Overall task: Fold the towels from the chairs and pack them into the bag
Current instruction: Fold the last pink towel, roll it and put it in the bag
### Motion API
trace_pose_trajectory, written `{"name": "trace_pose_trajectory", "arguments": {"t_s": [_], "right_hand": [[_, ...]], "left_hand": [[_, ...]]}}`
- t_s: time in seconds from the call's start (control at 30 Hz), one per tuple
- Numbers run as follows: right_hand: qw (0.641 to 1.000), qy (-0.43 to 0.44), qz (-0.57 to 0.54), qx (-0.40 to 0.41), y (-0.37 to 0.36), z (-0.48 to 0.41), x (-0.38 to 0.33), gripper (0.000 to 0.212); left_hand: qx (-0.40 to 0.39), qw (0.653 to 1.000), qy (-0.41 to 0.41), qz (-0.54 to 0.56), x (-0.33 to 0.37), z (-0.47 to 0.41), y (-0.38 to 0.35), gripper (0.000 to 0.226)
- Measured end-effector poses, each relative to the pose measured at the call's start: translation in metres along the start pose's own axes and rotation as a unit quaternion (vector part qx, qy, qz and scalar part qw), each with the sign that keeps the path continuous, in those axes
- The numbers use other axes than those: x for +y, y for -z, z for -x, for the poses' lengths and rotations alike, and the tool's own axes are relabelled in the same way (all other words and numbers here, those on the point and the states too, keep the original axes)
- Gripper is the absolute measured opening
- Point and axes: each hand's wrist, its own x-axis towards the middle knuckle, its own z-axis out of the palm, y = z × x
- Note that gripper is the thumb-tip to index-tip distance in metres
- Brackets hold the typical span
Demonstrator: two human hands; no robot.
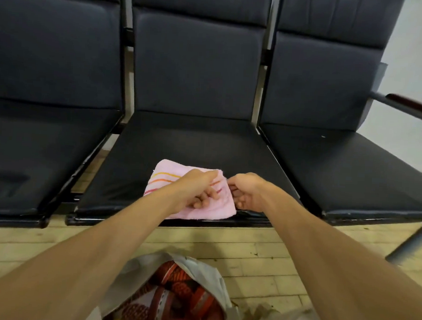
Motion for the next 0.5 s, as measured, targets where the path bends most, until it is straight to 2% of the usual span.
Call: {"name": "trace_pose_trajectory", "arguments": {"t_s": [0.07,0.13,0.23,0.33,0.4,0.5], "right_hand": [[1.000,-0.002,-0.009,0.012,-0.002,0.000,0.000,0.024],[1.000,-0.005,0.002,0.019,-0.004,-0.001,-0.001,0.023],[0.999,0.006,0.039,0.033,-0.008,0.000,-0.004,0.028],[0.996,0.023,0.067,0.054,-0.018,-0.001,-0.006,0.019],[0.995,0.029,0.082,0.054,-0.025,0.000,-0.008,0.018],[0.994,0.040,0.090,0.052,-0.031,0.002,-0.014,0.022]], "left_hand": [[0.007,1.000,0.006,0.015,-0.002,-0.004,0.007,0.024],[0.065,0.997,-0.029,-0.013,-0.006,-0.009,0.020,0.023],[0.185,0.959,-0.095,-0.192,-0.014,-0.010,0.050,0.033],[0.202,0.897,-0.057,-0.390,-0.027,-0.007,0.078,0.034],[0.164,0.904,0.003,-0.394,-0.037,-0.005,0.092,0.044],[0.140,0.945,0.000,-0.295,-0.046,-0.002,0.103,0.037]]}}
